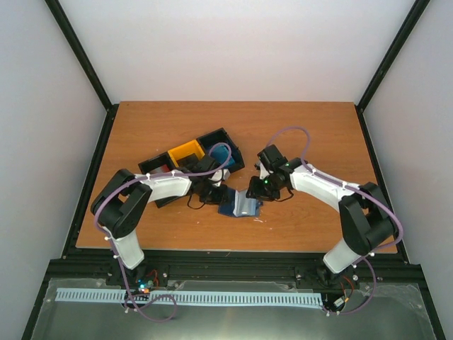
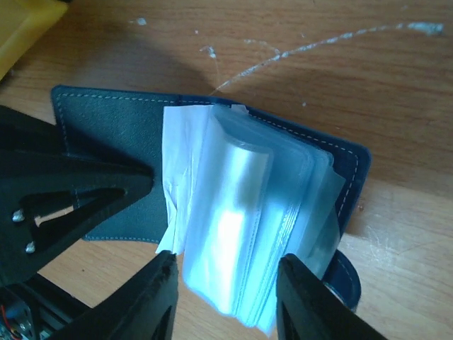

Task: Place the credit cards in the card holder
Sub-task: Open the card holder at the center of the board.

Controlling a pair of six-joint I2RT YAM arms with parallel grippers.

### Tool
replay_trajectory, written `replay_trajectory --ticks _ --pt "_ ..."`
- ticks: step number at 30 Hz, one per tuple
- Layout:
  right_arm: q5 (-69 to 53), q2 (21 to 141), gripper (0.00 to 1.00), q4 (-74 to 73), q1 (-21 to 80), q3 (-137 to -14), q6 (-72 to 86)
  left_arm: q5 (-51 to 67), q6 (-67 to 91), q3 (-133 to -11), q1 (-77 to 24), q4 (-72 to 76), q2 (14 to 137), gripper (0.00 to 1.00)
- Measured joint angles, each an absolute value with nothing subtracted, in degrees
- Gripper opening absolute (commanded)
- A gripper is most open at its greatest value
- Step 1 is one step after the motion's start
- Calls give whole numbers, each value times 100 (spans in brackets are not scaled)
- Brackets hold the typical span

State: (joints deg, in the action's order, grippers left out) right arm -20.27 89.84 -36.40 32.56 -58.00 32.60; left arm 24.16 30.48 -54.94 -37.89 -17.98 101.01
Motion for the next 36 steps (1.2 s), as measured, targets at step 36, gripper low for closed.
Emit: replay_trajectory --ticks 36 --pt "-2875 9874 48 -2864 3267 -5690 3369 2596 3050 -5524 -3839 -1767 10167 12"
